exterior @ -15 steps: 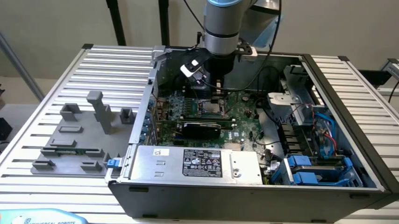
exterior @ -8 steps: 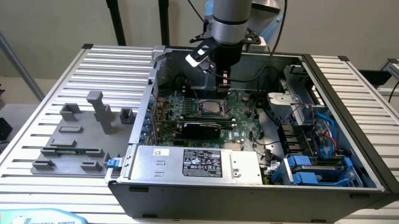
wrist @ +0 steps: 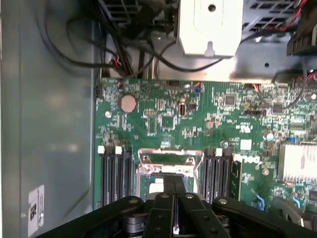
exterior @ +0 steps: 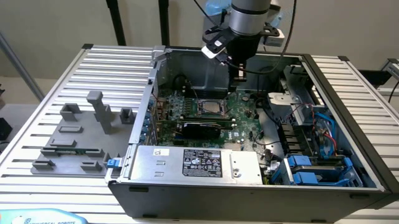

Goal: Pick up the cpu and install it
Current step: 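Close the cpu cover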

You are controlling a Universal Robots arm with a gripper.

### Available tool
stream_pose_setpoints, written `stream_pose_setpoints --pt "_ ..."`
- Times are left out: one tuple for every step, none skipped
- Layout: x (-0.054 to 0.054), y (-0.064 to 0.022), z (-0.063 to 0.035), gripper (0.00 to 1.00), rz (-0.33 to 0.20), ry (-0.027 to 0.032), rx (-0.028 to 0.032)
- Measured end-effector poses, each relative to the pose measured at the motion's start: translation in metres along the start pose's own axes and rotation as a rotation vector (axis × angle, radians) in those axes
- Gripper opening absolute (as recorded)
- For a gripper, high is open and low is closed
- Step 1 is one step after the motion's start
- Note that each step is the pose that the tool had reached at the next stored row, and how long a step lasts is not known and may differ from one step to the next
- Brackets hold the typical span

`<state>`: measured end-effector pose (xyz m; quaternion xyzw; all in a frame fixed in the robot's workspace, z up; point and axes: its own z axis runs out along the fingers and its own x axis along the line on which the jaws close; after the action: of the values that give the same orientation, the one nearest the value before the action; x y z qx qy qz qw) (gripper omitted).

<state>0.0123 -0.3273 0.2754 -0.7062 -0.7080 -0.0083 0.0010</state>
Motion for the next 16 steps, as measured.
stream_pose_setpoints --pt "0.0 0.0049 -0.0001 0.11 0.0 -0.0001 0.0021" --pt "-0.001 0.0094 0.0 0.11 0.0 -0.0001 0.0039" --pt "-0.001 0.0139 0.0 0.11 0.0 0.0 0.0055" --pt "-0.001 0.0184 0.0001 0.11 0.0 -0.0001 0.0071" --pt "-0.001 0.0229 0.0001 0.11 0.0 -0.0001 0.0087" --pt "-0.002 0.0275 0.0002 0.11 0.0 0.0 0.0102" --pt "-0.002 0.0319 0.0004 0.11 0.0 0.0 0.0113" --pt "-0.002 0.0363 0.0013 0.11 0.0 0.0002 0.0125" --pt "-0.003 0.0407 0.0024 0.11 0.0 0.0002 0.0138" --pt "-0.003 0.0438 0.0038 0.11 0.0 0.0003 0.0143" --pt "-0.003 0.0453 0.0054 0.11 0.0 0.0003 0.0144" --pt "-0.004 0.0458 0.0073 0.11 0.0 0.0004 0.0145" --pt "-0.004 0.0458 0.0092 0.11 0.0 0.0005 0.0145" --pt "-0.004 0.0458 0.011 0.11 0.0 0.0004 0.0145" --pt "-0.004 0.0458 0.0128 0.11 0.0 0.0003 0.0145" --pt "-0.004 0.0458 0.0146 0.11 0.0 0.0003 0.0145"
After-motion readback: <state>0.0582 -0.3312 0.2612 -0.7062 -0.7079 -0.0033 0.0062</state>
